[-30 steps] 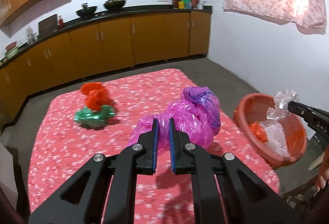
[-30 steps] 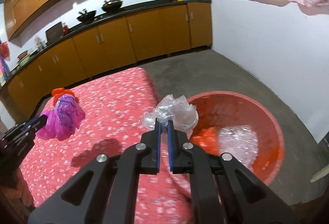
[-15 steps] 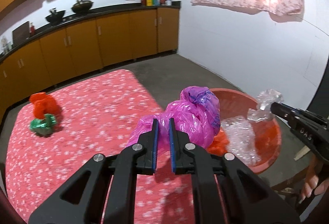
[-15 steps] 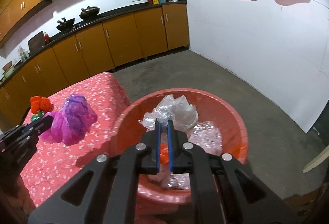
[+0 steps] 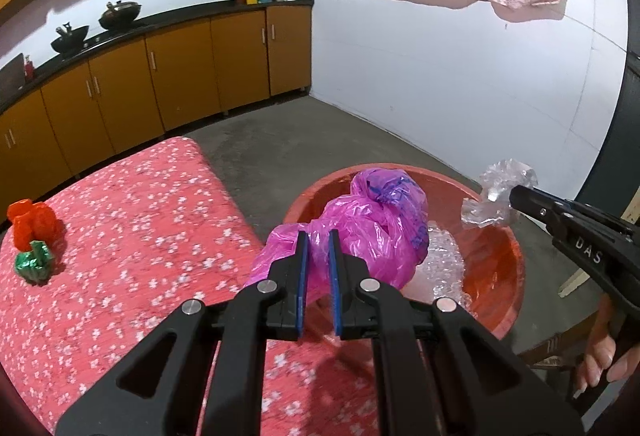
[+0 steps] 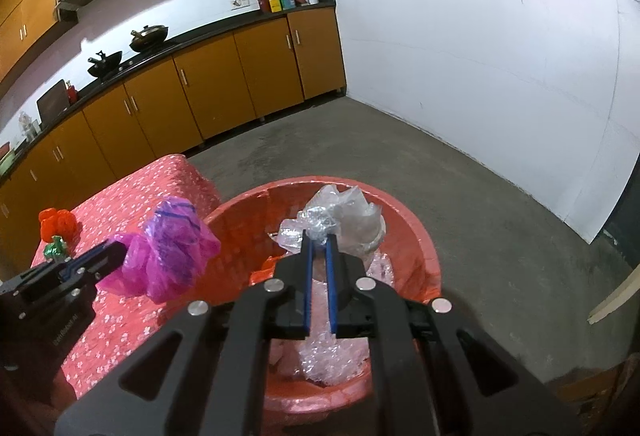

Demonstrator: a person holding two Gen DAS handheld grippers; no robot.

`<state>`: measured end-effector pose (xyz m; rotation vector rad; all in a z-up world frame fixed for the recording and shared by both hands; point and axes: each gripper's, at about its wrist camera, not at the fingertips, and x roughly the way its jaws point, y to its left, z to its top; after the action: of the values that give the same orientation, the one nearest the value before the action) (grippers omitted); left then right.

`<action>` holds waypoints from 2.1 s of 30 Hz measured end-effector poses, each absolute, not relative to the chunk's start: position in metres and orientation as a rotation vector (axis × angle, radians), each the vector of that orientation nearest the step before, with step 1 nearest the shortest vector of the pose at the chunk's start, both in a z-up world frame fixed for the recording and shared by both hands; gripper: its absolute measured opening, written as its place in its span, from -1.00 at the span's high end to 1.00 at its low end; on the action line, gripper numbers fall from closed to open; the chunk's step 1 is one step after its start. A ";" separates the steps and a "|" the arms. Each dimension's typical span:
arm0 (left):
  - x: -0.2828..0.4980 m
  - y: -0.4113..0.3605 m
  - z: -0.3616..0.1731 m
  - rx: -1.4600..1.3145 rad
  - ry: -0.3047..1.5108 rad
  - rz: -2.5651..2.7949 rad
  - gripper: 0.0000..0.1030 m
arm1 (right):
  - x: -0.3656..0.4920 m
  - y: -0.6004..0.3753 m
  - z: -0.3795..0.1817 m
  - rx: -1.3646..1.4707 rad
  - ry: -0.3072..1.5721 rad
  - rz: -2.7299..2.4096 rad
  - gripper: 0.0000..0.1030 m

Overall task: Collect trash
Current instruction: 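Open both tools to drop the pink and clear bags into the basket, then move both open tools back over the green and red bags on the bed, then grasp the green bag with the left tool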

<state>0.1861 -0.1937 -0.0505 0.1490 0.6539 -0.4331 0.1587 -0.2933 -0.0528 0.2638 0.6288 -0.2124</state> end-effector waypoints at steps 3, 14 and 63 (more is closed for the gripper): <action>0.190 -0.201 -0.055 0.152 0.664 -0.441 0.81 | 0.161 -0.299 -0.055 0.277 0.626 -0.210 0.85; 0.202 -0.221 -0.069 0.155 0.696 -0.476 0.80 | 0.164 -0.308 -0.067 0.309 0.623 -0.187 0.76; 0.301 0.109 -0.095 0.065 0.726 0.104 -0.91 | 0.249 -0.122 -0.066 0.139 0.666 0.045 -0.92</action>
<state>0.3006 0.1086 -0.0947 0.0650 0.7263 0.1035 0.2492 -0.1220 -0.0657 0.1393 0.6661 0.0445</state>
